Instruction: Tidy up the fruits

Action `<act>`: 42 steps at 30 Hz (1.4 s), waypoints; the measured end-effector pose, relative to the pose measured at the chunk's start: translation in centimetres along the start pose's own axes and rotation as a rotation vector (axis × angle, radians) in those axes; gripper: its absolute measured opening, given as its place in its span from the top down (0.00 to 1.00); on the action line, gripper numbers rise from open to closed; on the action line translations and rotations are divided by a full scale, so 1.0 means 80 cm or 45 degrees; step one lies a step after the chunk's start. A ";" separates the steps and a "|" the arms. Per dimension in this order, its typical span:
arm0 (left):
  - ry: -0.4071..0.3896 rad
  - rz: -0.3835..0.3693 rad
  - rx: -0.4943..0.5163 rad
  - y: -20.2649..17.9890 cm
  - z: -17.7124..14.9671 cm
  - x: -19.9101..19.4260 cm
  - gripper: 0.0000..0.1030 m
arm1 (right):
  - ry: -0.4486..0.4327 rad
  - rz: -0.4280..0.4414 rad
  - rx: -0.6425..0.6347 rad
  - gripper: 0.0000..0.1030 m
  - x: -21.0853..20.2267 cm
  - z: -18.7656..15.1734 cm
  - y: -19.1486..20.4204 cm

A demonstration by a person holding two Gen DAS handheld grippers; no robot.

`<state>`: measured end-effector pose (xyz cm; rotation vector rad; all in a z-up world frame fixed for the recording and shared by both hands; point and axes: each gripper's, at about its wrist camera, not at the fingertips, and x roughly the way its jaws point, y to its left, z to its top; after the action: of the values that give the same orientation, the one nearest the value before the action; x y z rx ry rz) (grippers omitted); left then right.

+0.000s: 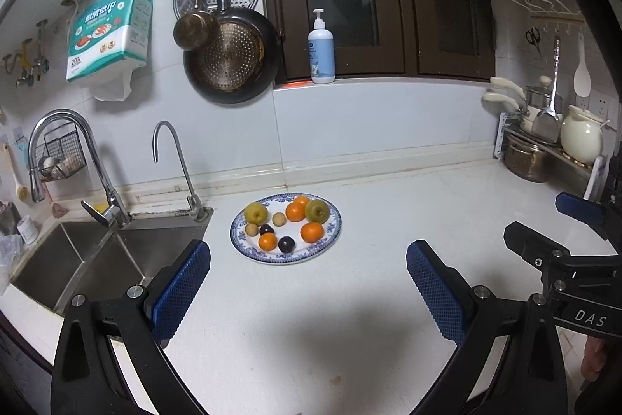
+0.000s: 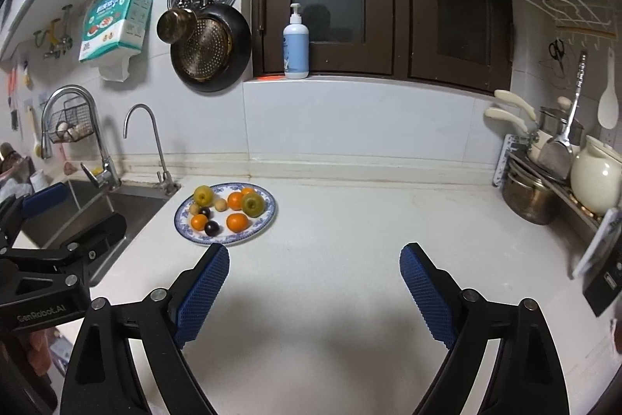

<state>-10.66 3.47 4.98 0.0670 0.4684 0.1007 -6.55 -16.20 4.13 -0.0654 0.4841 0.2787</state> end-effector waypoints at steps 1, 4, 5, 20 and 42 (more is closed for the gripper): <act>0.001 -0.001 0.000 -0.002 -0.001 -0.003 0.00 | 0.003 0.001 0.006 0.12 -0.005 -0.003 -0.001; 0.004 -0.006 0.003 -0.007 -0.007 -0.015 0.00 | 0.009 0.008 0.016 0.12 -0.017 -0.011 -0.004; 0.003 -0.007 0.004 -0.009 -0.008 -0.019 0.00 | 0.009 0.009 0.018 0.12 -0.020 -0.014 -0.006; -0.024 0.011 0.012 -0.024 -0.017 -0.052 0.00 | -0.008 -0.004 0.022 0.12 -0.057 -0.032 -0.017; -0.014 0.004 0.021 -0.039 -0.021 -0.062 0.00 | -0.018 0.006 0.031 0.12 -0.070 -0.036 -0.031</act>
<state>-15.58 -0.10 5.47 0.0841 0.4580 0.0996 -11.89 -20.32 4.15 -0.0381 0.4733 0.2779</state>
